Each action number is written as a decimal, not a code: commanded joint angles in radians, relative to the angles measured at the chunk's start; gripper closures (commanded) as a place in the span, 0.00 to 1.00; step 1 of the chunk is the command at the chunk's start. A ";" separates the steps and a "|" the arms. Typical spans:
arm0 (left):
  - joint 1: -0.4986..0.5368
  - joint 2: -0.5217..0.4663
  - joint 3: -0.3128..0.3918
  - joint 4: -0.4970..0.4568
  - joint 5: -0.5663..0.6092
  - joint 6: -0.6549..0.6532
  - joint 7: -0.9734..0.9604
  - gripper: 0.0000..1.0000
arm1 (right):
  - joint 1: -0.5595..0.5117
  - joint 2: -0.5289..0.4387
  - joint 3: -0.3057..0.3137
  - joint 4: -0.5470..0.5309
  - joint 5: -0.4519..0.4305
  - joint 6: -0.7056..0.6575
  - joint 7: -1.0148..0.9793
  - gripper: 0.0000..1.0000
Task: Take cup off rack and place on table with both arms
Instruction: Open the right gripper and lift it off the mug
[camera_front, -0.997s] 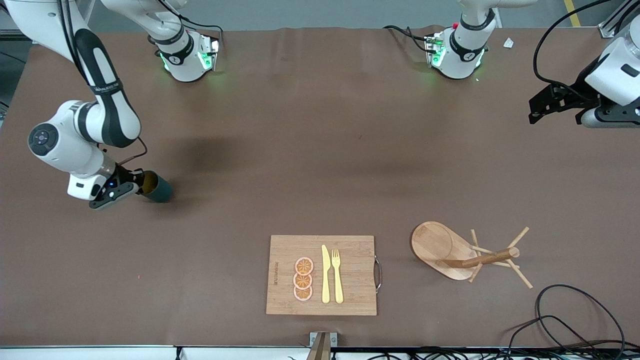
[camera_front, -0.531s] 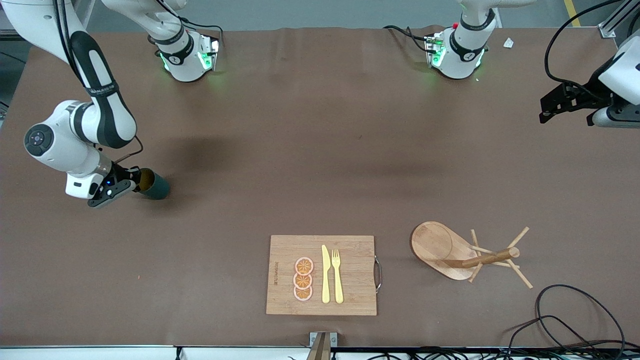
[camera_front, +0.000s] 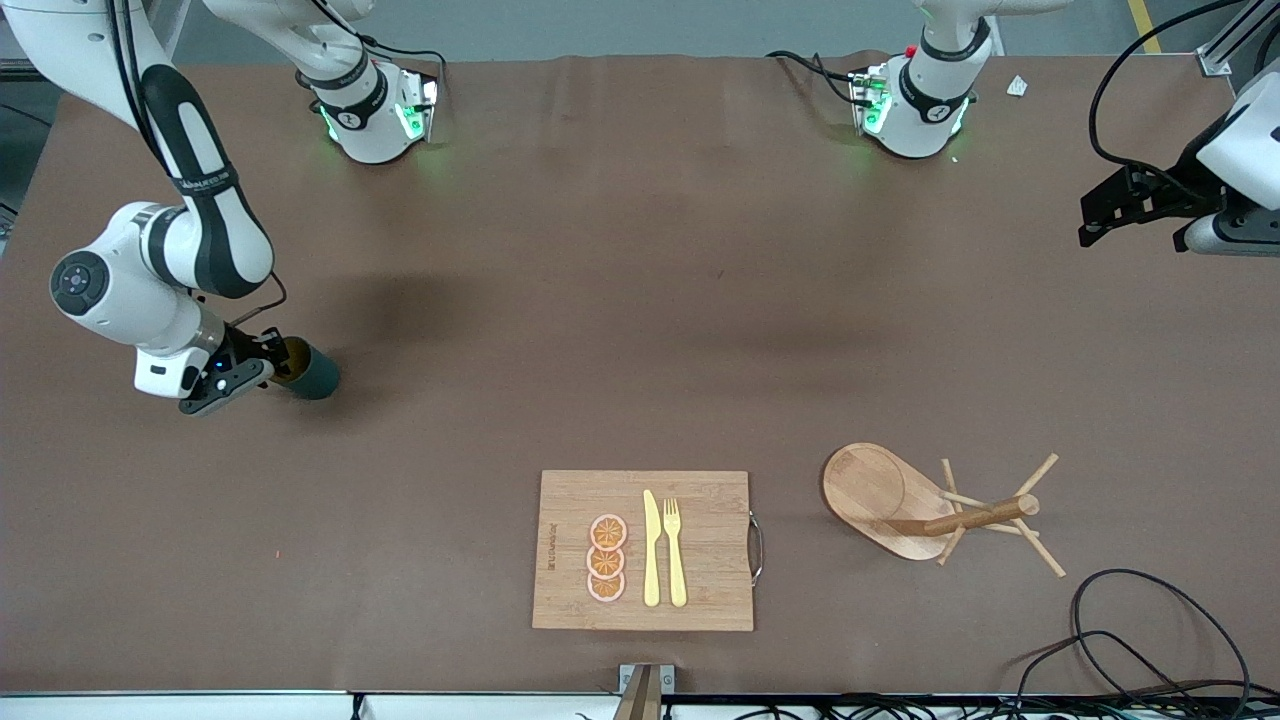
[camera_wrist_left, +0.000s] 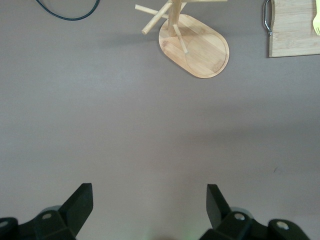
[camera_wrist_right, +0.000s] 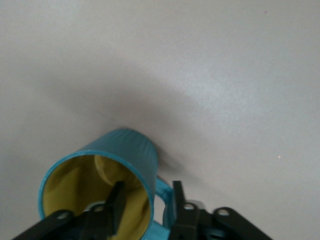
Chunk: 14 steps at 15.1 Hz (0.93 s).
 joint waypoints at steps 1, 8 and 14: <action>0.005 -0.022 -0.003 -0.018 -0.009 0.013 0.001 0.00 | -0.030 -0.036 0.017 0.089 0.004 -0.169 0.012 0.00; 0.005 -0.019 -0.001 -0.019 -0.006 0.013 0.001 0.00 | -0.027 -0.083 0.017 0.299 0.000 -0.450 0.312 0.00; 0.012 -0.020 0.000 -0.019 -0.003 0.010 0.000 0.00 | -0.019 -0.095 0.019 0.497 -0.010 -0.717 0.501 0.00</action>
